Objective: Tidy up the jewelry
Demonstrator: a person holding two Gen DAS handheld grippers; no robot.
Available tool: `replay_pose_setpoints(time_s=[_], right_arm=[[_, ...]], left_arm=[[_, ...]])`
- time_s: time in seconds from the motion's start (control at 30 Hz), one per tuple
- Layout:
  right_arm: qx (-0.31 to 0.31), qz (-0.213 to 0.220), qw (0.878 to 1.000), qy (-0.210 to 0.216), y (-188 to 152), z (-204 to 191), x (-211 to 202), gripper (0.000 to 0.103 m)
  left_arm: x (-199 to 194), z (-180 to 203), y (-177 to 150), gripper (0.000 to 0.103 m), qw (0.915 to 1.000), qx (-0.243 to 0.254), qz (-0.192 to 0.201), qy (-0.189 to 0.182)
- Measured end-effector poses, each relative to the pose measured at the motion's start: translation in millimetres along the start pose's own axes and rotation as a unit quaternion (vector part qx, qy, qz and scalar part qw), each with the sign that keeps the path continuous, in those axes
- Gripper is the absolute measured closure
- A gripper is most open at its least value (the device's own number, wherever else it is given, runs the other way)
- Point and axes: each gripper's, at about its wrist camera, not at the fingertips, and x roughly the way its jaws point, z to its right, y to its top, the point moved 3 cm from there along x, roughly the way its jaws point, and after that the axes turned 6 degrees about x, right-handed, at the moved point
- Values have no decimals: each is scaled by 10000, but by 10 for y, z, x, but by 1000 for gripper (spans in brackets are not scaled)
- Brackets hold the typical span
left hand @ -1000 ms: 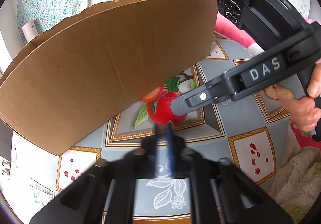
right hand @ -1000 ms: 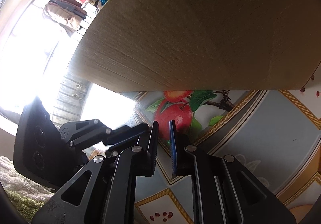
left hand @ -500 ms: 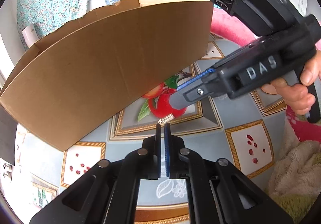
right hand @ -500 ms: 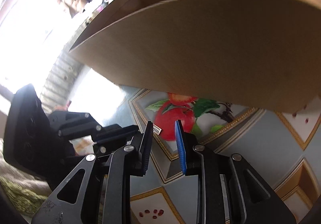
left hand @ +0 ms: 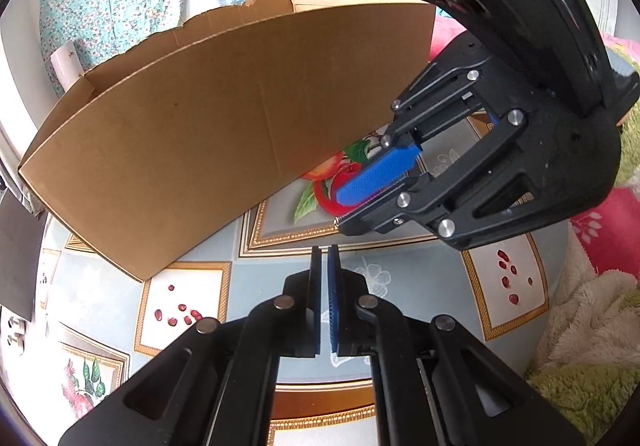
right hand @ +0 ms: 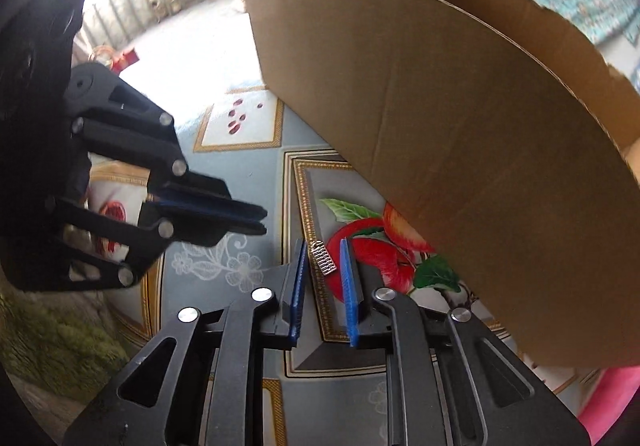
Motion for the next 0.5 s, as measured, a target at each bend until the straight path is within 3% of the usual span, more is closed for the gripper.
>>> replay_pose_setpoints(time_s=[0.03,0.13,0.27,0.4,0.5], right_arm=[[-26,-62,10000,51,4,-15,1,99],[91,-77,9999,64,31,-40,16,100],[886,-20,9949,489,11,112,9,102],[1820,84,9784,974,-52,310,17,103],[1954,156,9760,947,-30,314,18,103]], left_arm=[[-22,-1,-26,100,10000,-13,15,-6],[-27,-19,-20,100,10000,-51,44,-51],[-23,-27,-12,100,9998,-54,86,-149],[-2,6,-6,100,9995,-80,58,-289],[47,-1,8,99,9994,-118,-3,-327]])
